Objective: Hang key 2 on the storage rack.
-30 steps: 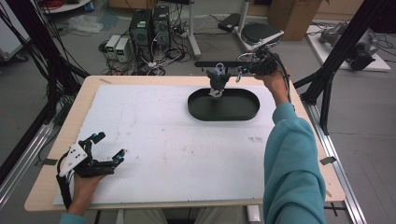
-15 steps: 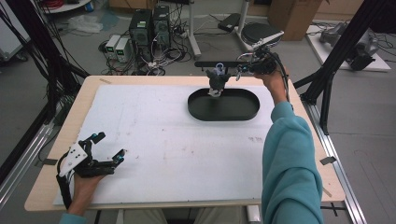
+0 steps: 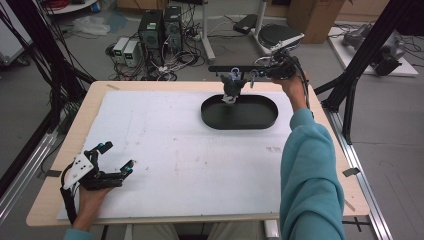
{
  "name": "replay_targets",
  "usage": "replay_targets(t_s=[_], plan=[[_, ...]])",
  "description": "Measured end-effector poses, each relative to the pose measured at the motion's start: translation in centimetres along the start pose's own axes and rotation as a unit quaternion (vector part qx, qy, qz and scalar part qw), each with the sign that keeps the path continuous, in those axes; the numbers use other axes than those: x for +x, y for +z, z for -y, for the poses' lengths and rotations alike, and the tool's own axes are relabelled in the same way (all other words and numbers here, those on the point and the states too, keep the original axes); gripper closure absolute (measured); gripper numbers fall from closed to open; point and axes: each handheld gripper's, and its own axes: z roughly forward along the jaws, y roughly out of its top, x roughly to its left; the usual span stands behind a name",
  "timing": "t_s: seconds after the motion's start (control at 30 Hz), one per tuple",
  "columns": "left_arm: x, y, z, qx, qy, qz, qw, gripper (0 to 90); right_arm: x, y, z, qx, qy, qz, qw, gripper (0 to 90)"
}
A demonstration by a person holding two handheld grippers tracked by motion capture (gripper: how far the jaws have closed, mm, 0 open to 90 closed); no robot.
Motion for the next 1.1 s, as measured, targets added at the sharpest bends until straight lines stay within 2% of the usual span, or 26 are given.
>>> replay_targets(t_s=[0.07,0.2,0.3,0.37,0.43,0.47,0.53,0.57,0.63,0.7,0.77,0.83,0.87,0.9,1.0,1.1], plan=[[0.0,0.0,0.0,0.0,0.0,0.0,1.0,1.7,-0.1,-0.1,0.0,0.001,-0.004,0.001,1.0,80.3],[0.0,0.0,0.0,0.0,0.0,0.0,1.0,1.7,0.1,-0.6,0.0,-0.009,0.003,0.006,0.9999,73.0],[0.0,0.0,0.0,0.0,-0.001,0.0,1.0,1.7,0.5,-1.1,-0.1,-0.025,0.012,0.013,0.9995,54.1],[0.0,0.0,0.0,0.001,-0.001,0.0,1.0,1.7,0.9,-1.6,-0.2,-0.042,0.028,0.023,0.9984,34.2],[0.0,0.0,0.0,0.0,0.0,0.0,1.0,1.7,1.4,-2.2,-0.3,-0.058,0.041,0.02,0.9973,13.1],[0.0,0.0,0.0,0.001,0.0,0.001,1.0,1.7,1.7,-2.5,-0.4,-0.066,0.041,0.02,0.9967,9.1],[0.0,0.0,0.0,0.001,-0.002,0.001,1.0,1.7,2.5,-3.3,-0.6,-0.08,0.029,0.019,0.9961,8.1],[0.0,0.0,0.0,0.001,-0.002,0.0,1.0,1.7,2.8,-3.7,-0.6,-0.091,0.026,0.017,0.9953,0.8],[0.0,0.0,0.0,0.0,-0.002,0.0,1.0,1.7,3.5,-4.4,-0.5,-0.106,0.028,0.012,0.9939,0.7],[0.0,0.0,0.0,0.001,-0.001,0.001,1.0,1.7,4.2,-5.0,-0.2,-0.115,0.016,0.006,0.9932,0.7],[0.0,0.0,0.0,0.001,0.0,0.001,1.0,1.7,4.8,-5.7,0.4,-0.131,0.014,0.004,0.9912,0.7],[0.0,0.0,0.0,0.001,0.0,0.001,1.0,1.7,5.3,-6.4,1.1,-0.134,0.015,0.006,0.9908,0.7],[0.0,0.0,0.0,0.001,0.0,0.001,1.0,1.7,5.6,-6.7,1.7,-0.15,0.015,0.004,0.9886,0.6],[0.0,0.0,0.0,0.001,-0.001,0.0,1.0,1.7,5.9,-7.1,2.2,-0.152,0.019,-0.001,0.9883,0.6],[0.0,0.1,0.0,0.007,0.001,0.004,1.0,1.7,7.1,-8.2,4.1,-0.175,0.015,0.001,0.9844,0.7],[0.0,0.1,0.0,0.006,0.002,0.004,1.0,1.7,8.2,-8.9,6.6,-0.202,0.021,-0.001,0.9793,0.6]])
